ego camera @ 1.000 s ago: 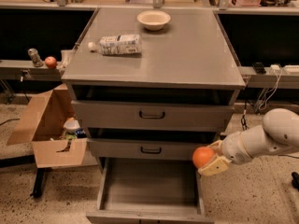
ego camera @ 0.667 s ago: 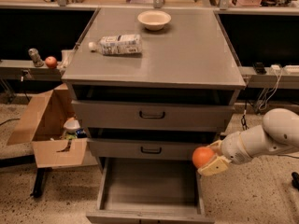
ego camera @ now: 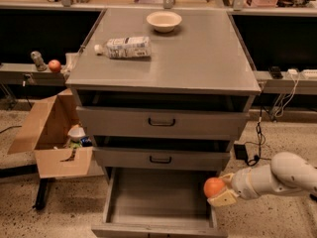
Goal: Place orange into bottom drawer
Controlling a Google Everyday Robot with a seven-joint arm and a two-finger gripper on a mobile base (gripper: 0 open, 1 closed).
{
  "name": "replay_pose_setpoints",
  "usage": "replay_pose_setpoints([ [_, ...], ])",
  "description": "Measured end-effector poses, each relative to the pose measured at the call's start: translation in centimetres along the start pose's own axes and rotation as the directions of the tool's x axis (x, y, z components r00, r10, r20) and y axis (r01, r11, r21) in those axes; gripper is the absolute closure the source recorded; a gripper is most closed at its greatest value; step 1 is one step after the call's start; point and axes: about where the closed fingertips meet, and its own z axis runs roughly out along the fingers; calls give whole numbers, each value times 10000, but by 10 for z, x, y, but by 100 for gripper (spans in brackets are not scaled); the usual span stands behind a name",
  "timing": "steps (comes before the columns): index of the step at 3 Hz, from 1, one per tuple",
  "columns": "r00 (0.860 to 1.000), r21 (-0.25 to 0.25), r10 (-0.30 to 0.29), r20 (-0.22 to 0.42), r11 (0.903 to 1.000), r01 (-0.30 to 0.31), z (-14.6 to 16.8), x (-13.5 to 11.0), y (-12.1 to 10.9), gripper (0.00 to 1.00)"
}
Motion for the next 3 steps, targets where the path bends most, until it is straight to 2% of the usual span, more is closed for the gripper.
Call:
replay_pose_setpoints([
  [1, 9923, -41, 1163, 413, 9932, -1163, 61, 63, -14, 100],
  [2, 9923, -41, 1164, 413, 9932, -1163, 61, 63, -14, 100],
  [3, 9906, -110, 1353, 194, 9908, -1351, 86, 73, -31, 100],
])
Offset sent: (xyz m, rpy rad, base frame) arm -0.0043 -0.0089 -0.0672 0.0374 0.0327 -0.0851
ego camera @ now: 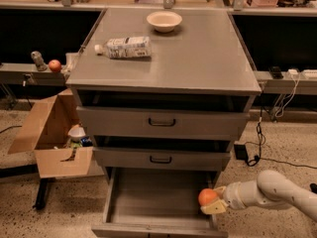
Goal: Place orange into bottom drawer
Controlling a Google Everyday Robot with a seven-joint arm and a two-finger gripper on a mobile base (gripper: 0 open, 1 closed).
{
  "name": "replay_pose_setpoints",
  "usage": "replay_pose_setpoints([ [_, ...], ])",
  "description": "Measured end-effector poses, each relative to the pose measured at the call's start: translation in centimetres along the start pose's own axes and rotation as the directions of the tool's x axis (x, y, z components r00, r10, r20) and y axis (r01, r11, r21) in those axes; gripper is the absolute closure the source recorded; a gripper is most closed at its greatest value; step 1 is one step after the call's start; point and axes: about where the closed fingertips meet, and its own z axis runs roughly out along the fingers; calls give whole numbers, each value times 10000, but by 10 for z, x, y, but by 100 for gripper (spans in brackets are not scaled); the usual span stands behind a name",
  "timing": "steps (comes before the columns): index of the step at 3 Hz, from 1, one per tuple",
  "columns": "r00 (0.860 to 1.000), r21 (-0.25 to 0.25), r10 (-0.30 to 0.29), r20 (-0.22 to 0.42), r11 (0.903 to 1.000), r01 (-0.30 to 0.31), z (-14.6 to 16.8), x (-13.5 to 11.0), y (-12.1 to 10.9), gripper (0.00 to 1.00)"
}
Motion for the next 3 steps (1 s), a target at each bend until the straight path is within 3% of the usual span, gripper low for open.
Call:
replay_pose_setpoints([
  [2, 9985, -273, 537, -122, 9982, -541, 97, 36, -64, 100],
  [3, 9957, -351, 918, -95, 9951, -921, 134, 53, -83, 100],
])
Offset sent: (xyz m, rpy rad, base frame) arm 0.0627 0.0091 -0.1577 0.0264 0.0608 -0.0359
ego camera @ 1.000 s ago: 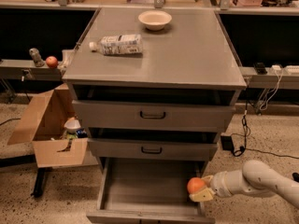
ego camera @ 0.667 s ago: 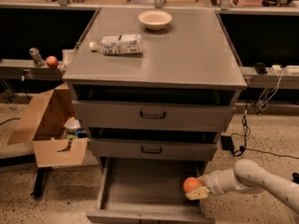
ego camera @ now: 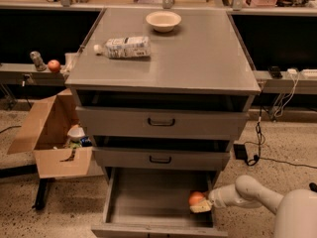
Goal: Place orange into bottom drawer
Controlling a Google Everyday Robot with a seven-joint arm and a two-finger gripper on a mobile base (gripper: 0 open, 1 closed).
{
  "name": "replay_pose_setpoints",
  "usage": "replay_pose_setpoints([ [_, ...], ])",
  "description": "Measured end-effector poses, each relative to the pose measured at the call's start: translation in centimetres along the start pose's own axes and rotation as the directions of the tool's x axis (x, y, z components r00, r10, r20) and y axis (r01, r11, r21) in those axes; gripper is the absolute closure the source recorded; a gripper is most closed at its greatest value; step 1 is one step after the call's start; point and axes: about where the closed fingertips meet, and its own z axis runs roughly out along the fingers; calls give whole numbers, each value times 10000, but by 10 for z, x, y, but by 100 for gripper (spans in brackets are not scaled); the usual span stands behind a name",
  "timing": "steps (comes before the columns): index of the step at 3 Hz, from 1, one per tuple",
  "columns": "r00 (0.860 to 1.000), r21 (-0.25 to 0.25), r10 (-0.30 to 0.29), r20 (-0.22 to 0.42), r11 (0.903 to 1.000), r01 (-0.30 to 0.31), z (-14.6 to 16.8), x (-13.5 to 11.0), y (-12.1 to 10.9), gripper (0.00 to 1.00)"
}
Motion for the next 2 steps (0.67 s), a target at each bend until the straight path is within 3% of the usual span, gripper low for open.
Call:
replay_pose_setpoints([
  [2, 9986, -403, 250, -469, 9988, -269, 59, 9, -29, 100],
])
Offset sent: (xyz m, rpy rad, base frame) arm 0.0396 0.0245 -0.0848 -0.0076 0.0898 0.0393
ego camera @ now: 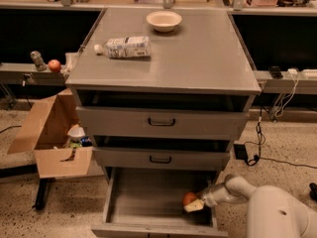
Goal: Place orange into bottom drawer
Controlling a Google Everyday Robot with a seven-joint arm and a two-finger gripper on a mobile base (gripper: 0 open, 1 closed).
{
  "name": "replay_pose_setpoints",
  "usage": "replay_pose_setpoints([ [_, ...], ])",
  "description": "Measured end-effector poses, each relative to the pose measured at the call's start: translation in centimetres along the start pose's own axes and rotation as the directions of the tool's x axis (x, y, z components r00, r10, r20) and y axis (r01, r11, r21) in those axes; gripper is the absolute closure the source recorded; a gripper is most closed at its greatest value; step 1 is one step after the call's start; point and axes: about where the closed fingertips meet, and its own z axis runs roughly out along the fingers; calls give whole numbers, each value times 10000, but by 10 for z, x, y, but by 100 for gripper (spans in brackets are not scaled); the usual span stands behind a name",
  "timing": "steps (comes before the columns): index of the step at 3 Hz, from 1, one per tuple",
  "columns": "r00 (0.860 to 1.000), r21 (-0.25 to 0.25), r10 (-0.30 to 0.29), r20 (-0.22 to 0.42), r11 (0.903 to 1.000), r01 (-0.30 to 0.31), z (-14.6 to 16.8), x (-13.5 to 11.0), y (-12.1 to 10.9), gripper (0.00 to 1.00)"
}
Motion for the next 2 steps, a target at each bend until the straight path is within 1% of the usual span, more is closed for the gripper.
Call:
replay_pose_setpoints([
  [1, 9995, -77, -126, -295, 9999, 124, 16, -2, -4, 100],
  [2, 9979, -125, -383, -520, 9992, 377, 29, -5, 3, 97],
])
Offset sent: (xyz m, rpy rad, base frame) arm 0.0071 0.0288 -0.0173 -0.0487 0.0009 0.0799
